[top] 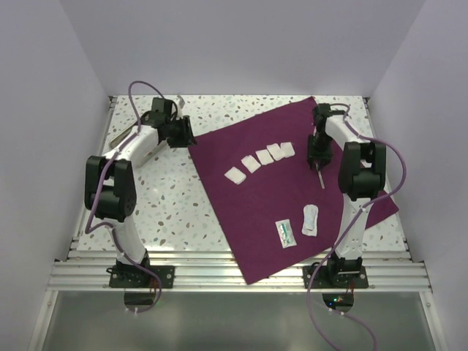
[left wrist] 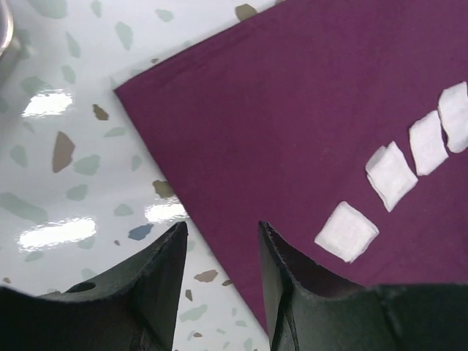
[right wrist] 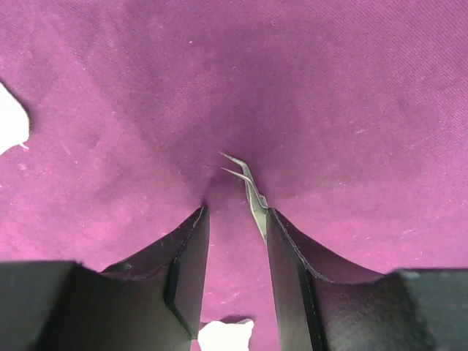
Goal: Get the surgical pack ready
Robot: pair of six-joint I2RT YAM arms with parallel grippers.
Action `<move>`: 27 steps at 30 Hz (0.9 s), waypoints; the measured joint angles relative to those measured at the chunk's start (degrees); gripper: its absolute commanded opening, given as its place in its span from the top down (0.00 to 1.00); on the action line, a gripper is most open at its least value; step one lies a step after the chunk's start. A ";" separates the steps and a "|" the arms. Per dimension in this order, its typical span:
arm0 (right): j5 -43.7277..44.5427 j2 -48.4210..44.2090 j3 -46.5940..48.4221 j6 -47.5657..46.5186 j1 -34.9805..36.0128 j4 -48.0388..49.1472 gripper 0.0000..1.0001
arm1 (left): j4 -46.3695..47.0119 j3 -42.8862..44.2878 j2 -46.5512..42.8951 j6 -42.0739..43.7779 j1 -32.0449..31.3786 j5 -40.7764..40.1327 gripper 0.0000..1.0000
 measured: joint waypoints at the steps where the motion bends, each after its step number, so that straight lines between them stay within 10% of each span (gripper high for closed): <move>1: 0.07 0.02 0.00 -0.07 -0.07 0.02 0.61 | 0.04 0.00 -0.13 -0.07 -0.50 0.37 0.53; 21: 0.85 0.90 0.00 -1.33 -1.97 1.57 0.71 | 0.02 -1.81 -2.10 -0.22 -2.32 1.51 0.53; 27: 0.50 1.49 0.24 -1.53 -2.05 1.51 0.93 | 0.09 -1.81 -2.10 -0.22 -2.89 1.79 0.51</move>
